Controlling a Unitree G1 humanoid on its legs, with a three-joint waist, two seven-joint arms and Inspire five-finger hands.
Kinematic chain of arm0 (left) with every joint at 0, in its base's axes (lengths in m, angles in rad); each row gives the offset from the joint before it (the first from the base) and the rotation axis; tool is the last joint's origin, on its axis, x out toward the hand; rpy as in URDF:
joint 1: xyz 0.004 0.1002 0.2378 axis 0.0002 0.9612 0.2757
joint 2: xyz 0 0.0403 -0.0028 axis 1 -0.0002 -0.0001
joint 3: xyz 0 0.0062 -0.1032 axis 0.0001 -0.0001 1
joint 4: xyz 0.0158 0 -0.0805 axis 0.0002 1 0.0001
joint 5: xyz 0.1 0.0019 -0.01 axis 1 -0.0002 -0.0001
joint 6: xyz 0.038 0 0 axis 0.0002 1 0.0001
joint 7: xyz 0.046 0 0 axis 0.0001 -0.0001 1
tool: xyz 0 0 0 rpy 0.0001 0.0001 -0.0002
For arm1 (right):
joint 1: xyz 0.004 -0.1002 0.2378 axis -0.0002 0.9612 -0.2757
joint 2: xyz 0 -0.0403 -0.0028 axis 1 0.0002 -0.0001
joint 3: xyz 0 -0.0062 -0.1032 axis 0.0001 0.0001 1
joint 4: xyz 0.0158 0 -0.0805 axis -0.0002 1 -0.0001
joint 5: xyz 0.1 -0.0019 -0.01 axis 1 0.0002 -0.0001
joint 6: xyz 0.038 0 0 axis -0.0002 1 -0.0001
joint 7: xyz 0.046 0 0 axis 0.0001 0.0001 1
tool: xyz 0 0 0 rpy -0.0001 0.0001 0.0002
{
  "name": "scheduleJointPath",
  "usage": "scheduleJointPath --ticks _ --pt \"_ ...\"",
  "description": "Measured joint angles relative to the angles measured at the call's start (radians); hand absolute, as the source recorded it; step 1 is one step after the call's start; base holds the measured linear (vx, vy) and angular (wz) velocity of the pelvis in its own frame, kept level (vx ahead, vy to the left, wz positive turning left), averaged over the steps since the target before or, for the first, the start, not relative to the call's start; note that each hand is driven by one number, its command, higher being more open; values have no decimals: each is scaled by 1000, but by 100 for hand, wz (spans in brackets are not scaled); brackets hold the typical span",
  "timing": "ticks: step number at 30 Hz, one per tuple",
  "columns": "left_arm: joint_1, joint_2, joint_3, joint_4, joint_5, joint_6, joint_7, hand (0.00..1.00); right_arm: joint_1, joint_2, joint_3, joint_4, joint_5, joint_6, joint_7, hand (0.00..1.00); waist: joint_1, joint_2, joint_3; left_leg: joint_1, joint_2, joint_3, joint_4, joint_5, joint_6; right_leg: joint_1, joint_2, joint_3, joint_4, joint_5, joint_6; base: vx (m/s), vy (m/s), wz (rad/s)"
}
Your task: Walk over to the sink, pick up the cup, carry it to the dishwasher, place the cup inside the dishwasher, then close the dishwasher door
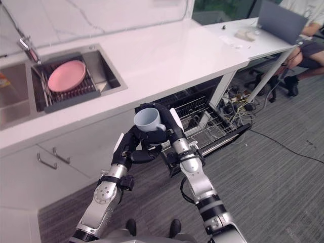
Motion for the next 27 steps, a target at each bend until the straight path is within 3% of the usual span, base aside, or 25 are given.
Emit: scheduleJointPath --ticks 2,3,6,9,16,21,22,27 --pt "12 0 50 19 -2 -4 4 90 -91 -2 -50 133 -29 37 -65 30 17 1 58 -58 -2 -20 37 1 1 -61 -9 -19 67 -23 -2 -135 4 35" --pt "32 4 94 25 -5 -16 24 90 -150 -26 -153 240 -29 80 -126 30 40 8 101 -91 -8 -38 54 4 5 -97 -22 -34 112 -40 0 -125 10 37" --pt "60 18 164 84 -31 -22 64 90 -193 -123 -262 339 -28 138 -211 30 62 27 137 -129 -27 -57 56 17 13 -143 -46 -53 158 -57 7 -81 39 30" --pt "94 62 230 130 -56 -22 101 90 -218 -223 -311 344 -29 155 -276 30 59 39 176 -155 -39 -58 55 23 20 -173 -62 -54 176 -59 10 -24 60 7" --pt "69 57 199 131 -61 -51 99 90 -376 -265 -307 396 -54 148 -301 30 51 53 199 -182 -34 -54 59 26 21 -206 -62 -48 181 -58 10 -4 5 -1" --pt "9 61 199 192 -80 -68 98 90 -545 -303 -292 596 15 145 -265 30 59 78 246 -202 -31 -52 72 26 20 -227 -60 -41 187 -54 7 -17 5 -3" --pt "-8 68 202 229 -81 -70 98 90 -592 -321 -286 667 35 148 -245 90 64 83 249 -231 -31 -54 78 27 20 -257 -60 -39 197 -53 7 -31 12 -1" --pt "-26 73 203 281 -97 -70 99 90 -664 -337 -286 762 61 174 -216 90 69 103 278 -257 -31 -59 89 27 20 -278 -60 -42 202 -53 6 -3 3 1"
